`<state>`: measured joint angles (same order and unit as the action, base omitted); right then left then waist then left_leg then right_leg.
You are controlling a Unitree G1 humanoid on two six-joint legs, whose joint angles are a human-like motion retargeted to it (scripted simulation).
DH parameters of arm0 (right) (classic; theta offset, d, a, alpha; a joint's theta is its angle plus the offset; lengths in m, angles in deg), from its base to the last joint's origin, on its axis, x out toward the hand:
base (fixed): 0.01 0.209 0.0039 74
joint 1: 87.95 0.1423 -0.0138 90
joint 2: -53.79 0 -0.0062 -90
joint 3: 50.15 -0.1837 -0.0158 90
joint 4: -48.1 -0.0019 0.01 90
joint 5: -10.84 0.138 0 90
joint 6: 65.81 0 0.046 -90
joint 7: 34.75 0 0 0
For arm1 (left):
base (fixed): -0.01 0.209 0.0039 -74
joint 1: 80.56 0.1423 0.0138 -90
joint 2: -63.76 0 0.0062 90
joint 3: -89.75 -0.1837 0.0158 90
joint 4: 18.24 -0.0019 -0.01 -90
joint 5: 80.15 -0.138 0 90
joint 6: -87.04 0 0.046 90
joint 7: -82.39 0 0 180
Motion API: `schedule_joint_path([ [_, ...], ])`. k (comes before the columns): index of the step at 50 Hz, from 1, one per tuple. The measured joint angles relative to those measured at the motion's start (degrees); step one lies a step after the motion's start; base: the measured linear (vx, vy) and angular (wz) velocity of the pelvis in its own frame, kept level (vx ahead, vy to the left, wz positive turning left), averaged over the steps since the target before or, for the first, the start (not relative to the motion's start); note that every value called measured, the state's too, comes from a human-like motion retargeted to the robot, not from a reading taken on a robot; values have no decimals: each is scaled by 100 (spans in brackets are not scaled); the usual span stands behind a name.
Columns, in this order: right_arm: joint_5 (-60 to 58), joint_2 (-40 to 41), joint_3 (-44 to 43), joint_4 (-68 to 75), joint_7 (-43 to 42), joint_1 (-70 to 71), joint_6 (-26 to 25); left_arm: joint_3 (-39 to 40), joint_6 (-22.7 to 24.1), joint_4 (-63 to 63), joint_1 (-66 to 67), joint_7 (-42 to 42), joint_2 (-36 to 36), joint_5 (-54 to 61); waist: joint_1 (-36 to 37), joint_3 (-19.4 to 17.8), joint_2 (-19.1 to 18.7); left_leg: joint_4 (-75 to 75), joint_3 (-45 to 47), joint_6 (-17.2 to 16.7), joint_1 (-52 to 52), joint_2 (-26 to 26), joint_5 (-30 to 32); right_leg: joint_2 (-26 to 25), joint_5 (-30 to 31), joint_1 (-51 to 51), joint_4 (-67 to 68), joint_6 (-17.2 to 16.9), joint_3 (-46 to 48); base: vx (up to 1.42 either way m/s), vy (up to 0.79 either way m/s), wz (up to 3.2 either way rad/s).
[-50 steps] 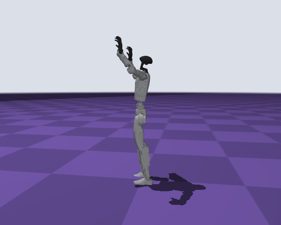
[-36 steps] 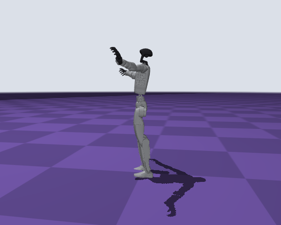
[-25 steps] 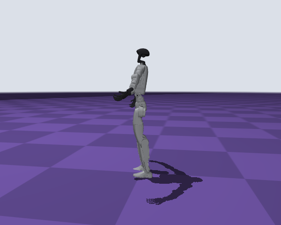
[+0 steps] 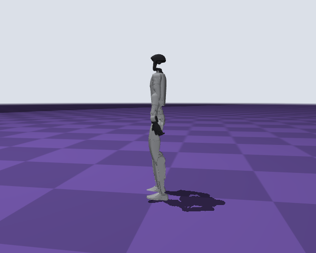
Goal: In place motions
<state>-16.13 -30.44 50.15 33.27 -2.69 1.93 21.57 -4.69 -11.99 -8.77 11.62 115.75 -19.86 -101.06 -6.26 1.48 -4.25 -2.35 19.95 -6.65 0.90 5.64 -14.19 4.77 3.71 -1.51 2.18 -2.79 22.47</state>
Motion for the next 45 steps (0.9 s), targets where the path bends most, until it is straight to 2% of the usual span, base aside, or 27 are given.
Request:
schedule_joint_path([
  [3,-1483,-435,670,-738,102,119,346,-540,52,612,-161,-304,-550,-1040,18,43,14,-18,-39,-8,-110,11,33,19,18,-72,6,-9,39,-4,0,9],
  [5,-2236,-740,1052,-1114,-164,212,517,-784,36,878,-267,-481,-872,-1431,-1,48,10,-34,-57,-14,-174,23,49,28,29,-112,11,-14,66,-6,1,12],
  [7,-2765,-943,1274,-1255,-659,284,501,-832,-75,979,-316,-585,-1039,-1650,-12,38,9,-47,-61,-18,-213,30,66,25,38,-136,15,-18,75,0,0,0],
  [10,-3161,-982,1291,-945,-1514,356,212,-708,-291,879,-322,-569,-1090,-1691,-13,-16,20,-58,-66,-24,-218,27,82,26,56,-142,26,-28,72,0,0,0],
  [13,-2917,-697,893,-143,-1849,368,-293,-401,-710,486,-284,-571,-911,-1445,-18,-98,44,-75,-71,-13,-200,14,73,27,65,-121,34,-34,97,0,0,0],
  [17,-1847,-353,64,879,-1278,318,-941,299,-1190,-324,-253,-423,-476,-992,-2,-199,64,-99,-94,-4,-196,6,62,35,65,-90,27,-42,125,0,0,0],
  [22,-105,-320,-731,1701,131,30,-715,864,-1343,-1289,-109,236,-66,56,19,-197,75,-27,-74,-25,-174,-19,66,55,42,-69,-8,-60,187,2,0,4],
  [24,531,-265,-1048,1823,412,-140,-737,953,-1471,-1405,35,464,48,290,25,-213,90,-24,-56,-30,-163,-24,52,48,24,-37,-32,-52,191,3,0,2],
  [26,1110,-215,-1262,1884,416,-287,-712,1011,-1604,-1370,209,396,141,358,149,-243,130,-14,104,-38,-98,-28,25,-11,-12,6,-62,-3,71,3,0,-58],
  [30,1999,-163,-1368,1916,-57,-495,-578,926,-1673,-1130,564,-300,193,145,588,-292,141,21,597,-68,122,58,-41,-94,-99,91,-29,-34,-372,4,0,-104],
  [34,2007,-124,-1368,1794,-264,-617,-599,601,-1670,-916,776,-838,23,-330,897,-286,86,29,877,-92,293,170,-94,-126,-169,172,34,-128,-665,5,-1,-68],
  [37,1718,-112,-1345,1576,-120,-662,-700,509,-1657,-785,817,-997,-121,-660,838,-294,88,27,790,-84,353,155,-104,-114,-149,220,38,-114,-559,5,-1,28],
  [41,1090,-153,-1229,1203,20,-632,-757,576,-1589,-633,770,-790,-260,-741,371,-292,132,44,310,-33,330,18,-63,-78,-70,258,-15,1,-61,4,-1,103],
  [45,378,-233,-1014,859,-203,-541,-693,645,-1413,-496,655,-333,-326,-803,200,-241,130,58,168,-26,317,-12,-41,-69,-71,316,-59,11,124,2,-1,39],
])
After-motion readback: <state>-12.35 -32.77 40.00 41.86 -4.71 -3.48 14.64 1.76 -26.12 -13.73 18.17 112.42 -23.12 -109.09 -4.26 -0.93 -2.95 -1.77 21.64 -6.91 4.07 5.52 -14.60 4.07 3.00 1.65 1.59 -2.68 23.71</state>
